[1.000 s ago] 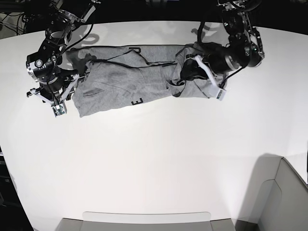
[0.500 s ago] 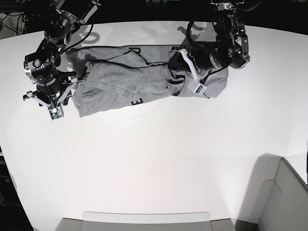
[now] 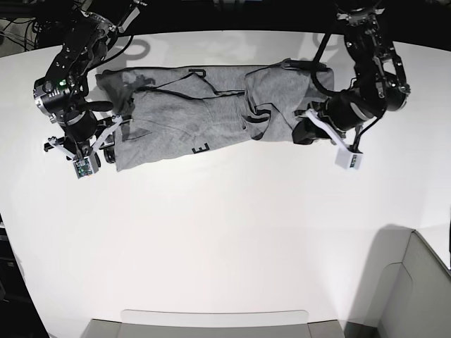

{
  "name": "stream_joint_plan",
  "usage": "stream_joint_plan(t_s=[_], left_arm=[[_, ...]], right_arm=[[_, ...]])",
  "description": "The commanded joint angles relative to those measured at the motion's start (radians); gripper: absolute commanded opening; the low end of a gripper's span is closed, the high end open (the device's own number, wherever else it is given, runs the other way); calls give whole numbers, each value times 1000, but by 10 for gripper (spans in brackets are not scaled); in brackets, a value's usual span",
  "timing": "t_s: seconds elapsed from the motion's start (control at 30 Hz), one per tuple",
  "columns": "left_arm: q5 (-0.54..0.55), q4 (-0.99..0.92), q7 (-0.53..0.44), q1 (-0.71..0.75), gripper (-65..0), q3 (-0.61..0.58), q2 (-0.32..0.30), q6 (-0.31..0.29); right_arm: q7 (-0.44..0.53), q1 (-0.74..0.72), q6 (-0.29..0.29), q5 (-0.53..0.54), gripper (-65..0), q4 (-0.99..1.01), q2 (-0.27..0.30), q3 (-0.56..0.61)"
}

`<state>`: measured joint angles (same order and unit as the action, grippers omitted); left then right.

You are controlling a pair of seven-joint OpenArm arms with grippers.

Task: Fold the T-shirt properly
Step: 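Fold the strip end with the left gripper toward the right gripper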

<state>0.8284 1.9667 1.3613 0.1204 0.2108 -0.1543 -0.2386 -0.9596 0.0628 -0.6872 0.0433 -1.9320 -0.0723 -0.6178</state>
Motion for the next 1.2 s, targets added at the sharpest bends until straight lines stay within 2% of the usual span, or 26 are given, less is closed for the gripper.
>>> stream_joint_plan(t_s=[0.0,0.1,0.17,0.27,0.37,0.53,0.6,0.67,0.83,1.1,1.17], left_arm=[[18,16,-1,8,-650,5,-15,25],[18,16,-7,29,-650,5,-37,77],[18,15,-46,51,-650,-1,-51,101],[16,12,-102,84,-650,-3,-58,106],[16,10,-116,97,-650,-4,-58,106],[16,9,-116,97,-650,-4,-58,104],[16,9,-116,97,-650,-4,-57,104],[16,9,-115,97,-650,-14,-57,104],[16,-8,-116,97,-650,-77,-70,104],[16,-27,-124,97,-650,-138,-70,104],[16,-27,-124,97,-650,-135,-70,104]], right_arm=[[20,-7,-11,36,-461,-17,6,0],[18,6,-11,112,-461,-17,6,2],[-3,12,-11,168,-461,-17,7,2],[-100,10,-11,269,-461,-17,36,0],[-220,13,-11,444,-461,-10,84,-12],[-396,12,-11,768,-461,35,104,-181],[-437,9,-11,846,-461,79,124,-244],[-437,9,-11,904,-461,141,145,-301],[-437,36,-11,938,-461,311,188,-388],[-437,39,-11,938,-461,487,193,-383],[-437,27,-11,938,-461,530,196,-345]])
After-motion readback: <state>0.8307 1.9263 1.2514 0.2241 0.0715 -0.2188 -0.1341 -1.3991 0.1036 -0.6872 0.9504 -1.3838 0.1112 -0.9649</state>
